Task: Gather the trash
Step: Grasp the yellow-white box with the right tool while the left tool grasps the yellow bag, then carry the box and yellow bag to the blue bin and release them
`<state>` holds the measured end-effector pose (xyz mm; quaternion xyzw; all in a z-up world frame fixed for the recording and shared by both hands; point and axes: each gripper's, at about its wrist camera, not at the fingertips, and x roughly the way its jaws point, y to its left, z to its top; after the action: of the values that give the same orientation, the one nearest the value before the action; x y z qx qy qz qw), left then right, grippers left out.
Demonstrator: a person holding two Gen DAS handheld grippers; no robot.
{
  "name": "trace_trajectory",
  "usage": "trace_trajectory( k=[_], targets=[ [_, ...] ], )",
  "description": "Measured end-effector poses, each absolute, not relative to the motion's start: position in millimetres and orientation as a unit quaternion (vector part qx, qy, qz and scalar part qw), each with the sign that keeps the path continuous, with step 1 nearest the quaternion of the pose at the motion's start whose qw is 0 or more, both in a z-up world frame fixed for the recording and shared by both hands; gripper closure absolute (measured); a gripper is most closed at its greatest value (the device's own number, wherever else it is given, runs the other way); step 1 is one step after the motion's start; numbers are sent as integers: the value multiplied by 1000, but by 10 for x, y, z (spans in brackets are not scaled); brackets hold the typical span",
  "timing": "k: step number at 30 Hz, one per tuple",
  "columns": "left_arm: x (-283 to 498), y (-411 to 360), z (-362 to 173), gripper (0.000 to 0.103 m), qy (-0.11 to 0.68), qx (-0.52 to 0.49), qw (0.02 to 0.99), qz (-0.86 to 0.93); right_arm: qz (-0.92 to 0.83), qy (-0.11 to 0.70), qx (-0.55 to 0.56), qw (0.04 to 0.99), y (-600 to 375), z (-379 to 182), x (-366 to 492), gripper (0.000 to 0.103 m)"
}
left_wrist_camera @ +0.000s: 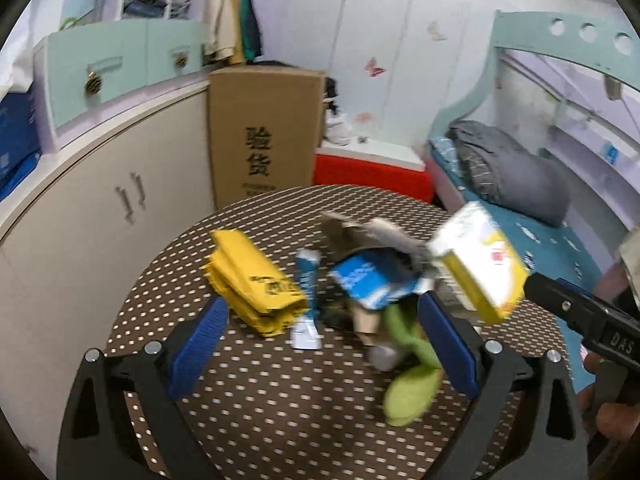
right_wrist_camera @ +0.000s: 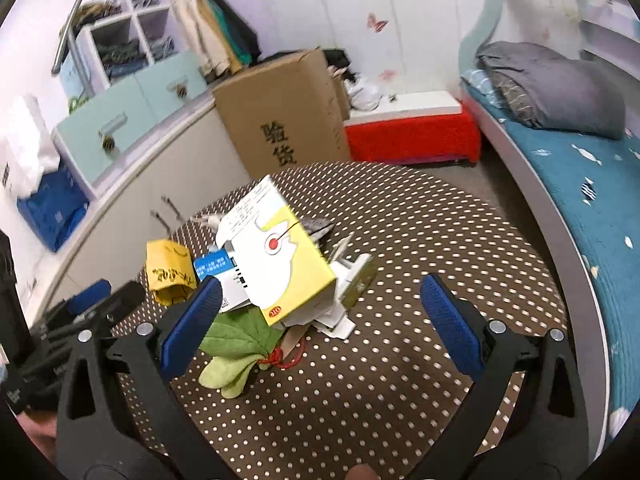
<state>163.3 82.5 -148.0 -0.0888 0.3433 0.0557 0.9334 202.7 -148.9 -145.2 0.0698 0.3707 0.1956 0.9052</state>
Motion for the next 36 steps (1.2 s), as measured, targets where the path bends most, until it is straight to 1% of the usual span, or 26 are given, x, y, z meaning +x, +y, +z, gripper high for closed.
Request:
trace_trajectory(
  k=[6,8,9,10,13,14,15,16,18,20,21,22,23,33,36],
  targets=[
    [1888,1182,-1697,9,355,-101,923,108,226,382,43,895,-1242,-1617,2257,7],
    [1981,1247,-1751,9,360,-103,919,120,230,387,39,892,-1190,-1652,2293,22],
    [2051,1288,-1795,9,363,-106,917,124,231,390,39,890,-1185,-1675,2308,39],
    [2107,1313,-1834,9,366,-106,915,130,232,393,43,889,-1184,-1696,2313,43],
    [2280,1378,-1972,10,382,-108,908,131,244,387,52,888,-1205,-1688,2258,44],
    [2318,1389,-2011,14,386,-108,907,130,248,384,57,888,-1229,-1679,2223,45],
    [2358,1397,-2054,24,393,-112,905,120,249,381,61,888,-1261,-1668,2187,46],
    [2400,1415,-2105,44,405,-123,900,104,250,379,66,889,-1292,-1661,2157,46],
    [2387,1439,-2133,50,404,-135,900,93,250,374,75,890,-1359,-1637,2105,47],
    [2338,1432,-2123,60,404,-130,902,79,245,371,89,891,-1458,-1619,2040,50],
    [2300,1424,-2119,62,403,-129,903,75,242,371,93,892,-1496,-1610,2022,52],
    [2261,1421,-2109,64,401,-127,904,74,238,369,100,893,-1555,-1599,1986,56],
    [2203,1414,-2092,64,399,-123,906,71,235,368,106,893,-1600,-1591,1959,57],
    [1679,1232,-2014,65,398,-102,911,41,213,384,107,892,-1813,-1685,1701,57],
    [1521,1175,-1970,65,396,-104,912,33,215,380,132,890,-1919,-1685,1603,57]
  ],
)
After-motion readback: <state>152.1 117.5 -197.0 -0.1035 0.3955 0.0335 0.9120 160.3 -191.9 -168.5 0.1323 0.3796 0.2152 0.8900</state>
